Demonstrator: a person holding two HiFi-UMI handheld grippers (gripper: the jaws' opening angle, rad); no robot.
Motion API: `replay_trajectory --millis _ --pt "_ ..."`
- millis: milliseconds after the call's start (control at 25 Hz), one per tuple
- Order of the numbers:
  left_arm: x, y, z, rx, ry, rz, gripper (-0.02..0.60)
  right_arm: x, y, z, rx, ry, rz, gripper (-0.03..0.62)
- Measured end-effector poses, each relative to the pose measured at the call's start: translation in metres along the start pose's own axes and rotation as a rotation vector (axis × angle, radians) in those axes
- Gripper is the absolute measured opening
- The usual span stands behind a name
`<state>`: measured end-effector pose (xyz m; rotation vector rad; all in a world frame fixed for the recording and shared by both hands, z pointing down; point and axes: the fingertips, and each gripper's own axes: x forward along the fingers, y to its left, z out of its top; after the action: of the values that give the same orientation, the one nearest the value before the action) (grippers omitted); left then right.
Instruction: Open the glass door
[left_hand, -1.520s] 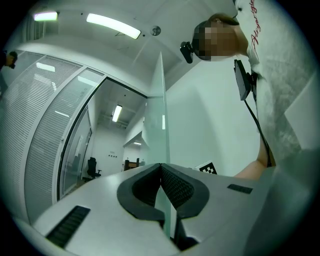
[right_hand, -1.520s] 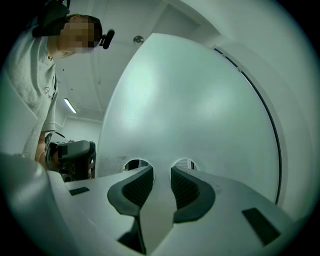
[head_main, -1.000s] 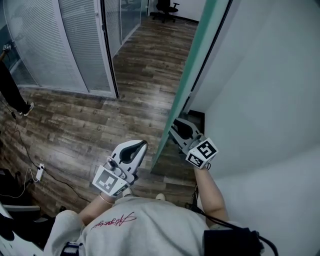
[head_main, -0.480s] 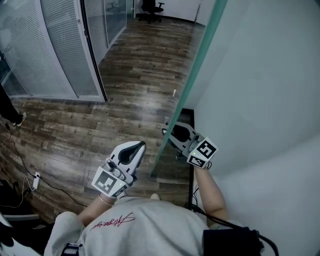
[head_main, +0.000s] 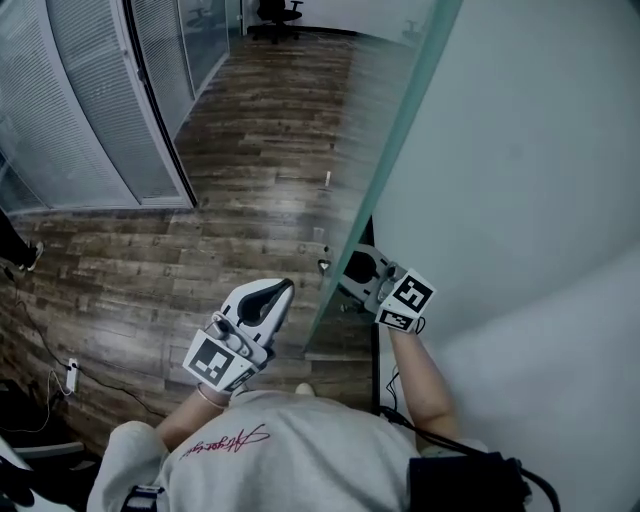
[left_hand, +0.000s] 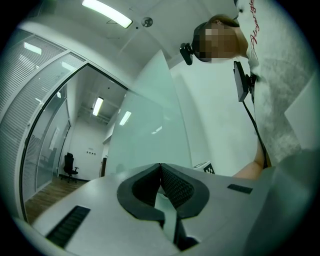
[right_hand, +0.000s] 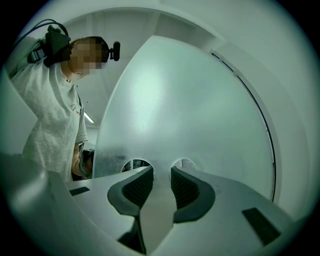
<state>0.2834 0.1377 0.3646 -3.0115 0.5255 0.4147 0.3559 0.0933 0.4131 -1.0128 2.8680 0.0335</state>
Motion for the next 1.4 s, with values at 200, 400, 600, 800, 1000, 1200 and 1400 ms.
replay_trajectory --millis 200,400,600,800,1000,1200,1400 --pt "0.012 -0.012 -0.010 -0.004 0.012 -0.029 0.012 -0.018 -0.003 -0.002 -0.001 -0.005 -0.006 0.117" --pt "0.026 -0.028 -0.005 -0.016 -0.020 -0.064 0.012 -0.037 -0.006 0.002 0.002 -0.013 -0.015 0.117" --pt "0.034 -0.035 -0.018 -0.016 0.013 -0.068 0.012 -0.053 -0.012 0.000 0.002 -0.016 -0.004 0.117" --pt "0.040 -0.045 -0.026 -0.016 0.032 -0.076 0.012 -0.070 -0.017 0.002 0.007 -0.024 0.008 0.117" --pt "0.044 -0.052 -0.023 -0.020 0.023 -0.089 0.012 -0.084 -0.020 0.005 0.015 -0.033 0.011 0.117" --pt "0.053 -0.058 -0.028 -0.017 0.042 -0.092 0.012 -0.102 -0.029 0.006 0.018 -0.036 0.018 0.117" --pt "0.054 -0.060 -0.018 -0.023 -0.011 -0.111 0.012 -0.108 -0.031 0.008 0.028 -0.053 0.020 0.117"
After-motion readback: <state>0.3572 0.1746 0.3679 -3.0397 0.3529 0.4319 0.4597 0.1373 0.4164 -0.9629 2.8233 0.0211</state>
